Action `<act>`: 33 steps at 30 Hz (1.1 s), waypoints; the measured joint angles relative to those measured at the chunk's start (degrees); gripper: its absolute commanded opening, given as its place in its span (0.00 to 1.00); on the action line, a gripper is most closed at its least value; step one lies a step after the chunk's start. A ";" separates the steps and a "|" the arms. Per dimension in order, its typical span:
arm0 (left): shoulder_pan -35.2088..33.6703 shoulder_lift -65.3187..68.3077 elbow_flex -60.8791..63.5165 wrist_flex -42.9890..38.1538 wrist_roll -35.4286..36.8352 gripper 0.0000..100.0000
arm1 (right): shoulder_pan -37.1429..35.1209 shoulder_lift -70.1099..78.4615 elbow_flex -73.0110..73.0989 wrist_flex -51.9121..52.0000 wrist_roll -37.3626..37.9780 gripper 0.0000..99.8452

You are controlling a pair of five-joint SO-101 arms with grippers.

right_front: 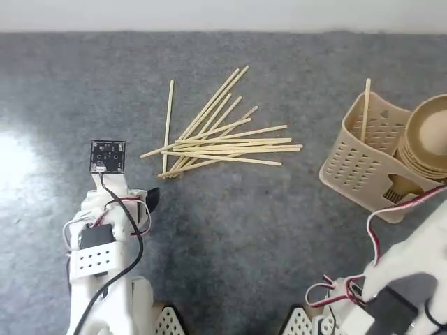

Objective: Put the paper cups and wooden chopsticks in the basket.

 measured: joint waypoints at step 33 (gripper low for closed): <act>0.00 0.00 0.53 0.00 0.00 0.30 | 2.73 1.85 12.22 -0.18 -5.54 0.12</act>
